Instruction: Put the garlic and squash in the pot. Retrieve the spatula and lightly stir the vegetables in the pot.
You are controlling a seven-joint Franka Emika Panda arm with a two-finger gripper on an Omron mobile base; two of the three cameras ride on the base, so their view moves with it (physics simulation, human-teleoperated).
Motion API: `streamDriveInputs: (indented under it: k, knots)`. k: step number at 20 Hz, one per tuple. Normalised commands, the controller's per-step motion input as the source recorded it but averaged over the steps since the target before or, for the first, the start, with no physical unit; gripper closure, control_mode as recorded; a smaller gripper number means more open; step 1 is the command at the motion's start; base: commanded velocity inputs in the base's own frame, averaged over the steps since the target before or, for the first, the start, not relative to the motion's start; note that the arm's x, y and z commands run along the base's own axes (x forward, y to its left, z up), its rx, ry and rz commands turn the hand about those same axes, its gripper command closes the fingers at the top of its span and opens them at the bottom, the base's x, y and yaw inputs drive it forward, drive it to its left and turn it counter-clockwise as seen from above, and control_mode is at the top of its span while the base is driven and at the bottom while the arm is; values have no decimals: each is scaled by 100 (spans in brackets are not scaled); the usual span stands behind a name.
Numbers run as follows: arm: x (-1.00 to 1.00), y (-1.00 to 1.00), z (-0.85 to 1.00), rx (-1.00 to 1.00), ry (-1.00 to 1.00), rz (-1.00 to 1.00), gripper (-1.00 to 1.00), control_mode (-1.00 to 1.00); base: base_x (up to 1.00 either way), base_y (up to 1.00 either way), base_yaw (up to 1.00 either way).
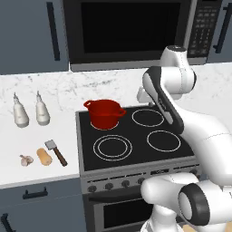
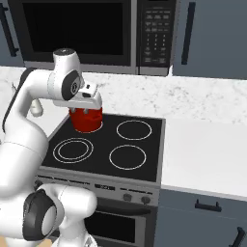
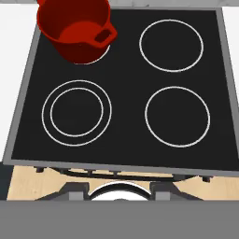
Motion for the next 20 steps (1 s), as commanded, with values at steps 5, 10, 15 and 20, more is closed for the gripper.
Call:
streamDriveInputs:
  k: [5, 10, 15, 20]
  knots:
    - [0, 0, 0, 0, 0, 0, -100, 100, -8, 15, 0]
    - [0, 0, 0, 0, 0, 0, -100, 100, -5, 71, 0]
    - [0, 0, 0, 0, 0, 0, -100, 100, 0, 66, 0]
    - [0, 0, 0, 0, 0, 0, -100, 100, 8, 41, 0]
